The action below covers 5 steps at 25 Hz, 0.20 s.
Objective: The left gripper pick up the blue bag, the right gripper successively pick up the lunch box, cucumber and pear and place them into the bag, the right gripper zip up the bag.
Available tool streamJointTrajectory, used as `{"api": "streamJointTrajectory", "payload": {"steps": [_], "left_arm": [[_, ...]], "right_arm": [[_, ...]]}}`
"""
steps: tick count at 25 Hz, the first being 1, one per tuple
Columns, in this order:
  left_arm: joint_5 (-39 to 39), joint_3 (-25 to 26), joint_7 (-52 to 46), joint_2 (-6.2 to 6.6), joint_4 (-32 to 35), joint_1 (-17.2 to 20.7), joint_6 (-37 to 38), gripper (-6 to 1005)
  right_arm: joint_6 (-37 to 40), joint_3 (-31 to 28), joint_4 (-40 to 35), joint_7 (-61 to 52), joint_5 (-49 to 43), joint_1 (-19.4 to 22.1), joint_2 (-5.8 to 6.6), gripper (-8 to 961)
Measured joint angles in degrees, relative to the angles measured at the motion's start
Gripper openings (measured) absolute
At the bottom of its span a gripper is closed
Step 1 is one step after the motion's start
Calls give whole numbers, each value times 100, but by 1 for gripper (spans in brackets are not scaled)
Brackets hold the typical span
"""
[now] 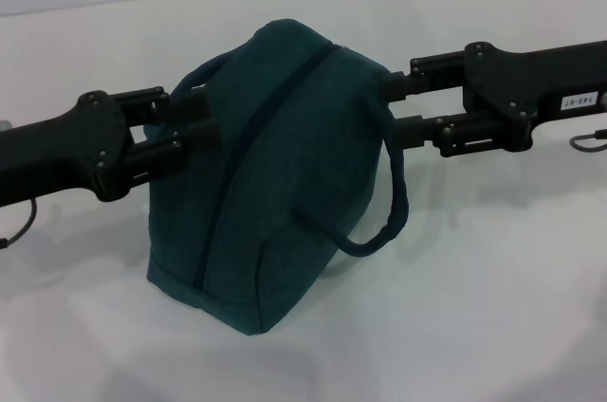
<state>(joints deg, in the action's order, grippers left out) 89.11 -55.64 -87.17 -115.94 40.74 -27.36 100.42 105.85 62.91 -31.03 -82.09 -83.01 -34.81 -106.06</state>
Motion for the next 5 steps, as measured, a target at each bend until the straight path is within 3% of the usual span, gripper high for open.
{"api": "streamJointTrajectory", "payload": {"steps": [5], "left_arm": [[-14, 1, -1, -5, -3, -20, -17, 465]], "right_arm": [[0, -8, -4, -42, -132, -22, 1, 590]]}}
